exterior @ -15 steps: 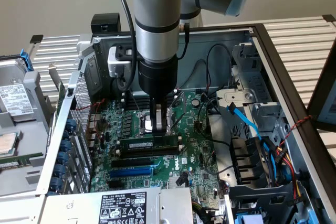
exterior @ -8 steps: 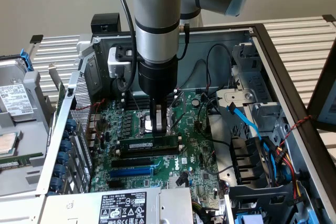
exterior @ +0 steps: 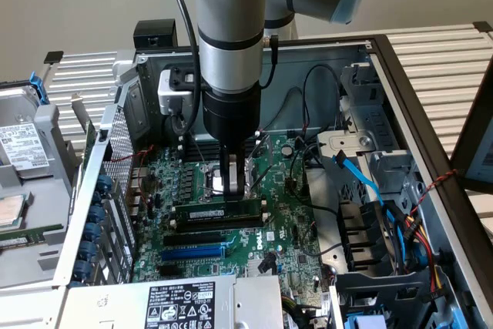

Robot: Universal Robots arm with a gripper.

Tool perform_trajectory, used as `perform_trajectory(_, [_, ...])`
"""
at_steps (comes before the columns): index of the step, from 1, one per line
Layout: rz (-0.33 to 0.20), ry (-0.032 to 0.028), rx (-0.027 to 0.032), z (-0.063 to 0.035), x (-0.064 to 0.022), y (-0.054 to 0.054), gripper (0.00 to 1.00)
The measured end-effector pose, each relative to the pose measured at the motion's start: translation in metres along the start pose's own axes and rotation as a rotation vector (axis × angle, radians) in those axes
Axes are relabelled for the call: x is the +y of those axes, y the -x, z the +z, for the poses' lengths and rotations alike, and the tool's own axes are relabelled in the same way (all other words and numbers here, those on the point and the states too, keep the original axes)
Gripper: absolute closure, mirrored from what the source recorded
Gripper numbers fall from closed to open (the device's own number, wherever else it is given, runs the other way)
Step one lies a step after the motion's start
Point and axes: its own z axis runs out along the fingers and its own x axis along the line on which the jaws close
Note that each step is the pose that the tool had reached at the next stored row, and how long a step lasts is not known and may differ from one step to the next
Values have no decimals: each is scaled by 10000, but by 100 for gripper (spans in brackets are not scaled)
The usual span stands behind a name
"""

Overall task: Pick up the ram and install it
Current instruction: 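Insert the ram into the slot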

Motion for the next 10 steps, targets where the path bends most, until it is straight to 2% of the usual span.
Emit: perform_trajectory(10, [21,1,0,-30,7,-12,88])
